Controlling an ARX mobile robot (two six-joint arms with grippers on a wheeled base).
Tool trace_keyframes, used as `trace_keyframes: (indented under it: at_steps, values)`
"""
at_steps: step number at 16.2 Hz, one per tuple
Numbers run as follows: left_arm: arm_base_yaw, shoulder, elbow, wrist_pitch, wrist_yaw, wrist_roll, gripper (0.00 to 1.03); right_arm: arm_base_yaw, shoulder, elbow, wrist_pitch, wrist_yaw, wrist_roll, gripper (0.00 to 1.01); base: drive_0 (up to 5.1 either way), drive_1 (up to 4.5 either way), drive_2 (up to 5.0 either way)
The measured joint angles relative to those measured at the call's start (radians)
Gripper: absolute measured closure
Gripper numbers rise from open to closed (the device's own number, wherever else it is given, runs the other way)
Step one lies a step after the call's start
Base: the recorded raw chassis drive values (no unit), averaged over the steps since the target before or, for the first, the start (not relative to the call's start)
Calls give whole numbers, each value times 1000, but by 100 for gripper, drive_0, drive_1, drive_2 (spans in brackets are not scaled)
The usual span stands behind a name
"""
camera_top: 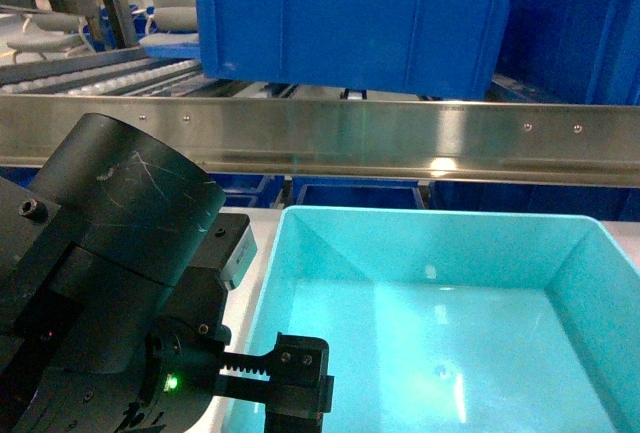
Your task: Organize blue bins on left shelf correctly
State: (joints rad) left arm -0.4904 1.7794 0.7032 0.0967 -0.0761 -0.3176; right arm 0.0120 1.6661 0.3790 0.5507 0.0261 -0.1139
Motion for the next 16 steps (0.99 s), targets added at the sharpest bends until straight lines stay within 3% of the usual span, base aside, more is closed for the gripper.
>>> trace_keyframes:
  at_steps: [1, 2, 4, 5, 7, 11, 13, 16]
  values:
    - [0, 0, 0, -1, 0, -1, 6, 0, 2, -2, 1, 0, 0, 44, 0, 0, 0]
    - [0, 0, 0, -7, -4, -6, 15, 0, 3, -3, 2, 0, 0, 51, 0, 0, 0]
    - [0, 0, 0, -8, -14, -9, 40, 1, 3, -13, 7, -13, 0, 79, 0, 0, 0]
    - [0, 0, 0, -7, -13, -8, 49, 1, 3, -14, 7, -14, 0, 86, 0, 0, 0]
    - [-7, 0, 0, 8, -6, -8, 65, -3, 3, -16, 8, -31, 36, 99, 0, 0, 0]
    - [-10, -21, -22, 54, 2, -6, 100, -9, -6, -24, 18, -64, 75, 99, 0, 0, 0]
    - [1, -82, -52, 84, -5, 5, 101, 3, -104, -33, -14, -65, 104, 99, 0, 0, 0]
    - [1, -291, -88, 143, -64, 66, 101, 14, -362, -32, -37, -51, 121, 99, 0, 0, 0]
